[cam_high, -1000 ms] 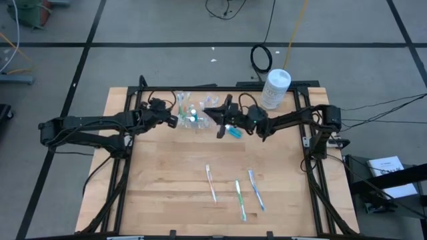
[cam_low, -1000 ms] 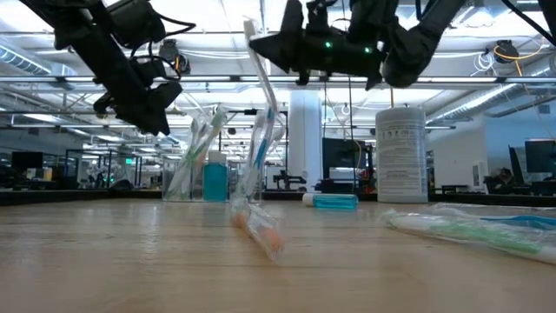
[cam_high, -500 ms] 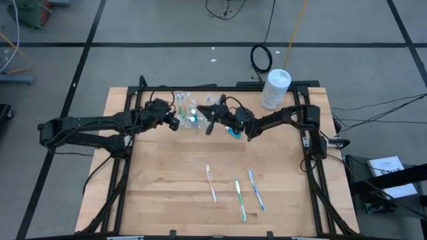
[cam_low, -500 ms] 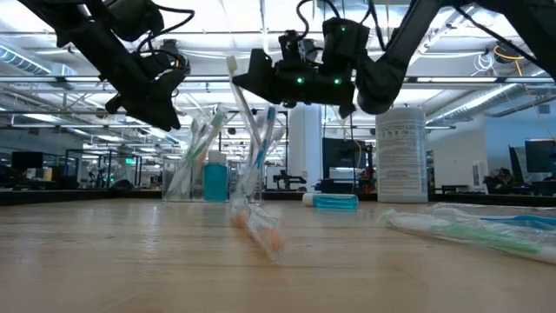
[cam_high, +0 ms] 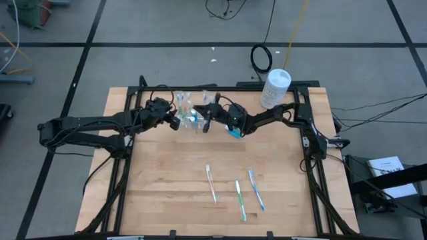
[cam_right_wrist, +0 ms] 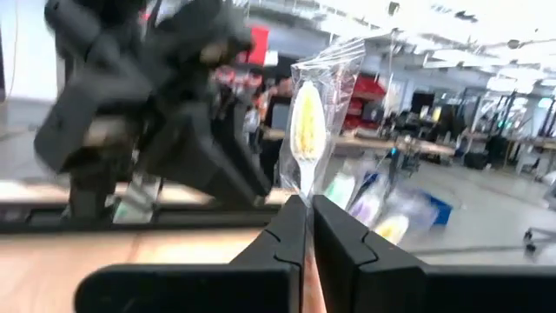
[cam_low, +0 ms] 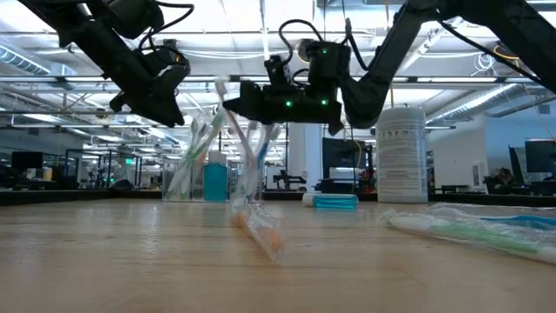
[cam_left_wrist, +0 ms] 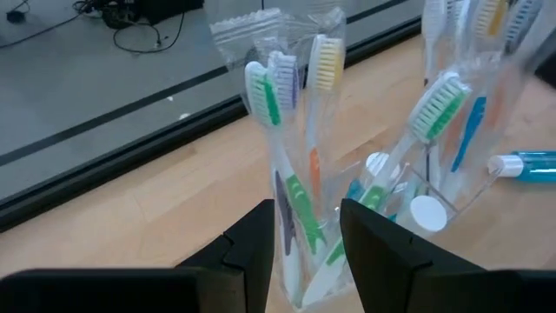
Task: Pick & Place toothbrushing station
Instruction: Put the orange toothbrush into the transparent organizer
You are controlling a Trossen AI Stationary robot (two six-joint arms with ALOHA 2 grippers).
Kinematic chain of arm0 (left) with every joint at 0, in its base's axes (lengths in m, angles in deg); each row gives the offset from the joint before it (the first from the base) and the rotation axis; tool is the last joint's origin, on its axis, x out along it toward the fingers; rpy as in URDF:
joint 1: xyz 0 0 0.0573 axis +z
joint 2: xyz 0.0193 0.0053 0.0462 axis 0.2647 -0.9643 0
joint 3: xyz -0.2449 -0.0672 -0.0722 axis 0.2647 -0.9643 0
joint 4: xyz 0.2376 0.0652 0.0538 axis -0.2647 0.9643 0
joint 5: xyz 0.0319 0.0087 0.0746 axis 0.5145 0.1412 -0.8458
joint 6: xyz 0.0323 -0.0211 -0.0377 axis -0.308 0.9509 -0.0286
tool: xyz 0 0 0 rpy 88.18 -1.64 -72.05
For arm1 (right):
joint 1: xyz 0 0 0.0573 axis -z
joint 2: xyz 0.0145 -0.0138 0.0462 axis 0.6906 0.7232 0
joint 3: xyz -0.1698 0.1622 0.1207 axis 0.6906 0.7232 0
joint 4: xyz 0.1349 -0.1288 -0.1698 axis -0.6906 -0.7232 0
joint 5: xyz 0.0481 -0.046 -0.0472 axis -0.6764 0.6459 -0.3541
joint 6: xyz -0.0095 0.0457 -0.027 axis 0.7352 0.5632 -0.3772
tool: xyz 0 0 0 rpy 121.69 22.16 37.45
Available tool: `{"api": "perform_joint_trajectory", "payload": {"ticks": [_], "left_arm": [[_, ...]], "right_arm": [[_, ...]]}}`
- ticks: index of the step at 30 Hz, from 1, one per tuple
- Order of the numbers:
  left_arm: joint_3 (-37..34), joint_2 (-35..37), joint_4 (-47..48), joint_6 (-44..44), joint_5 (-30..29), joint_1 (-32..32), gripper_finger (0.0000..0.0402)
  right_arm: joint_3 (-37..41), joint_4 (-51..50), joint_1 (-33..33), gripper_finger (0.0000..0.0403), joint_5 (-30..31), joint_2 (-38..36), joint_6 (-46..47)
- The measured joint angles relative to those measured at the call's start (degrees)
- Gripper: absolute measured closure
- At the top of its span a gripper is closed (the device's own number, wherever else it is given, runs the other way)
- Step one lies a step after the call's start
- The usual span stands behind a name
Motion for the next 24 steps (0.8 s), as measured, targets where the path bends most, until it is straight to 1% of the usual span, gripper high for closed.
{"api": "perform_joint_trajectory", "payload": {"ticks": [4, 5, 9, 12, 17, 21, 24], "left_arm": [[0.0, 0.0, 0.05, -0.04, 0.02, 0.0, 0.0266], [0.0, 0.0, 0.04, -0.02, 0.02, 0.0, 0.0266], [0.0, 0.0, 0.08, -0.02, 0.1, 0.0, 0.0266], [0.0, 0.0, 0.1, -0.04, 1.16, 0.0, 0.0266], [0.0, 0.0, 0.12, -0.04, 2.2, 0.0, 0.0266], [0.0, 0.0, 0.11, 0.23, 2.33, 0.0, 0.0266], [0.0, 0.0, 0.11, 0.26, 2.33, 0.0, 0.0266]], "right_arm": [[1.49, -2.56, -0.5, 0.0397, 0.32, 0.11, 0.0], [2.08, -2.17, -0.9, 0.0397, 1.78, 0.12, 0.47], [4.08, 1.98, -2.8, 0.0398, 13.04, 0.03, 0.74], [5.54, 2.59, -4.43, 0.0397, 19.52, -0.04, -1.48], [6.9, 2.77, -7.06, 0.0397, 25.67, 0.01, -4.08], [7.46, 2.62, -8.46, 0.0396, 30.2, 0.01, -7.87], [7.48, 2.64, -8.96, 0.0396, 35.69, 0.01, -9.27]]}}
